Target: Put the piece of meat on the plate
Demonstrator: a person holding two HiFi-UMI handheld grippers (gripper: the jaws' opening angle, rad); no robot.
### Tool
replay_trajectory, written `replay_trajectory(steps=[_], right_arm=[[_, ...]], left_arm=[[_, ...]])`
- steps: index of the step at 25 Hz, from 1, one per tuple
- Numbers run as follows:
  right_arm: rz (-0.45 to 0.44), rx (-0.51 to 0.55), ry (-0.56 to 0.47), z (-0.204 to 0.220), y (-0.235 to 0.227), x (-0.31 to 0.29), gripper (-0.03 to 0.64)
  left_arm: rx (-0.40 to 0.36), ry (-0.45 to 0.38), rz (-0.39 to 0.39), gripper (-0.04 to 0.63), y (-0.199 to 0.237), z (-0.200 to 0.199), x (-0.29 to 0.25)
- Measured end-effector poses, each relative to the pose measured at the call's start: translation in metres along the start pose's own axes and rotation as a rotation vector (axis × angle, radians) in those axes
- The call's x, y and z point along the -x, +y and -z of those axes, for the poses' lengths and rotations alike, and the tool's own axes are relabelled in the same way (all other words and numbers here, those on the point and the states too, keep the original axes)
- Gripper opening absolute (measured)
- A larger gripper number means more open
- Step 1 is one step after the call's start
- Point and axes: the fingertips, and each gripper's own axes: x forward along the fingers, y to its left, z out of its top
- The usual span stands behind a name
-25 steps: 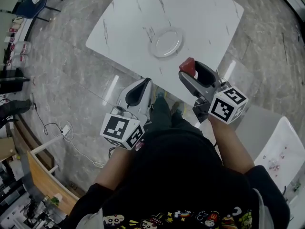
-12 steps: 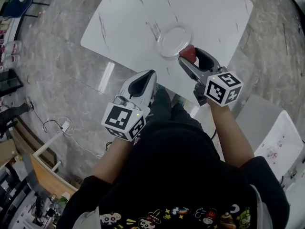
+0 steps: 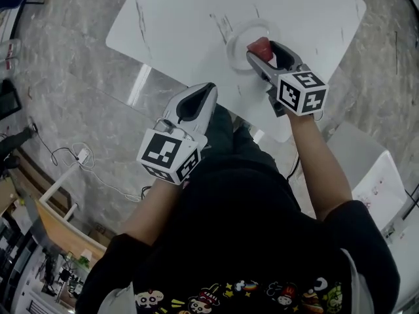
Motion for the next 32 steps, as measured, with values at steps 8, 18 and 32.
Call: replay_trajectory(steps=[8,18,32], right_arm=[[0.028,0.101,0.085,0.007,-0.014,-0.034,0.331],[0.035,0.184,0.197,0.019,-0.016,-0.052,0.331],[0.070,0.327,0.287,0.028,-0.013,-0.058,0.333]], left_arm=[[0.029,0.002,-0.021,0.000,0.022,0.005,-0.003],[0.061,-0.022,-0.058,0.000,0.045,0.003,-0.008],[0.075,-0.028,-0.094,0.000,0.053,0.011,-0.002]])
